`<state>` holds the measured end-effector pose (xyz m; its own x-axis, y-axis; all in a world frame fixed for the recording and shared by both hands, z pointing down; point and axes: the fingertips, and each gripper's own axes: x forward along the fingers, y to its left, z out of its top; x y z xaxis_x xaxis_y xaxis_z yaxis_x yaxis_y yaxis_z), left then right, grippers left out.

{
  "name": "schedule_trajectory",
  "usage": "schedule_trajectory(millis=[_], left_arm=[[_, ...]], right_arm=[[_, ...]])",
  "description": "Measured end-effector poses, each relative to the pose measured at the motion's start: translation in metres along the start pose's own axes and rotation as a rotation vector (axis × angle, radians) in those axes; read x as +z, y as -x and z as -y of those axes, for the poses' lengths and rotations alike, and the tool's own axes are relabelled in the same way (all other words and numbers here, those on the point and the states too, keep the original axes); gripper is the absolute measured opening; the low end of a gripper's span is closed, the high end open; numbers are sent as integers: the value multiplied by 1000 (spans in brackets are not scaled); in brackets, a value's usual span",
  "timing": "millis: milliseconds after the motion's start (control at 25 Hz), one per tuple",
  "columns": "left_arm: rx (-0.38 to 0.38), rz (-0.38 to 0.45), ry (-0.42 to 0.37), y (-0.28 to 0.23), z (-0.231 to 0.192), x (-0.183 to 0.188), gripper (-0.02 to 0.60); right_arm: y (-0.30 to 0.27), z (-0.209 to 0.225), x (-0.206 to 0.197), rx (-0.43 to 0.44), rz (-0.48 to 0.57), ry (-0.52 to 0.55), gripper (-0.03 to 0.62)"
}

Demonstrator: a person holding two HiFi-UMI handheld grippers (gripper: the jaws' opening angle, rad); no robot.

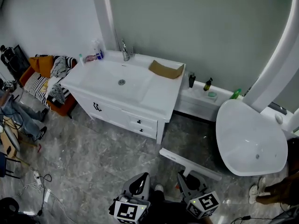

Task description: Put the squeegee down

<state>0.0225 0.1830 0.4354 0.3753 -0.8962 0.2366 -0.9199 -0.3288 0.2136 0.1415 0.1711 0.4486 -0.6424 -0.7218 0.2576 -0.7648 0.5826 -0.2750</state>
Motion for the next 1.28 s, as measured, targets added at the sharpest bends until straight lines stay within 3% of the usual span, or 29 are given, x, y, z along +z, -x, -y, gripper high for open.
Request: schedule_trajectory(millis=[200,480,720,960,1280], left_arm=[[5,3,1,-13,-11,7,5],[-50,-11,-19,-51,-38,19,5],[-129,-16,-58,-92,-74,51,5],[-157,1,-115,-123,-121,80,5],[-145,34,-112,-147,-171,102,5]], right_arm=[[-17,9,-1,-4,-24,-23,52],[-63,6,13,-8,-14,-40,52],[-119,15,37,-46,-10,-54,52],[-165,16,66,-83,53,-51,52],[-206,20,70,-129,47,-70,52]])
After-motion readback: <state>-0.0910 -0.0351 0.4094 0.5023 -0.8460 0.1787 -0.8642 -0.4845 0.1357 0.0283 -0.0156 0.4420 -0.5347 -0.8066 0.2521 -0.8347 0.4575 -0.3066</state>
